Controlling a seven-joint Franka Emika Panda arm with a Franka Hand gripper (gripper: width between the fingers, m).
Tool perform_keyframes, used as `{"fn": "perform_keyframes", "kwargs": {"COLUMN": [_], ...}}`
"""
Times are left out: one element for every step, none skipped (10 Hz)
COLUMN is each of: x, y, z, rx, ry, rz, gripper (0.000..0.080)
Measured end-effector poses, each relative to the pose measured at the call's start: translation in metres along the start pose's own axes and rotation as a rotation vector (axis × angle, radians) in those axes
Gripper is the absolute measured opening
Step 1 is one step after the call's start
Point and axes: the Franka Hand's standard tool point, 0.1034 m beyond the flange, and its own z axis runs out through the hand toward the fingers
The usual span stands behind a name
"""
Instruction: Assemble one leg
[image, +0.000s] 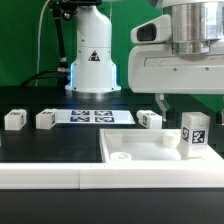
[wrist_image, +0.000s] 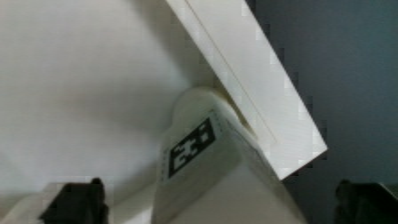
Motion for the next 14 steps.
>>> {"fn": "perform_keyframes", "kwargs": {"x": [0.0004,0.0022,0.0036,0.0041,0.0057,0.0065,0.0064,0.0063,0.0063,0.0063,0.0062,0.0059,0.0059,0.0063], "y": [-0.0011,0.0013,0.0027,0.0035,0.005,0.0063,0.0061,0.0061,0.006,0.0059,0.0059,0.0055,0.0055,0.006], "z": [0.0,0.0004,0.0007,0.0012,0.0016,0.0025,0.0025,0.0025,0.0025,0.0025,0.0025,0.0026,0.0028,0.003], "rx": [-0.022,-0.028,-0.037,-0.043,-0.041,-0.04,-0.04,-0.039,-0.039,-0.039,-0.039,-0.038,-0.034,-0.02], "ry": [0.001,-0.013,-0.018,-0.019,-0.012,-0.005,-0.005,-0.005,-0.005,-0.005,-0.005,-0.004,-0.004,-0.009], "rz": [-0.11,-0.183,-0.288,-0.378,-0.422,-0.436,-0.438,-0.426,-0.414,-0.415,-0.415,-0.346,-0.248,-0.152], "gripper": [0.0649,0.0649,0.0649,0.0649,0.0649,0.0649,0.0649,0.056,0.056,0.0322,0.029,0.029,0.029,0.029]}}
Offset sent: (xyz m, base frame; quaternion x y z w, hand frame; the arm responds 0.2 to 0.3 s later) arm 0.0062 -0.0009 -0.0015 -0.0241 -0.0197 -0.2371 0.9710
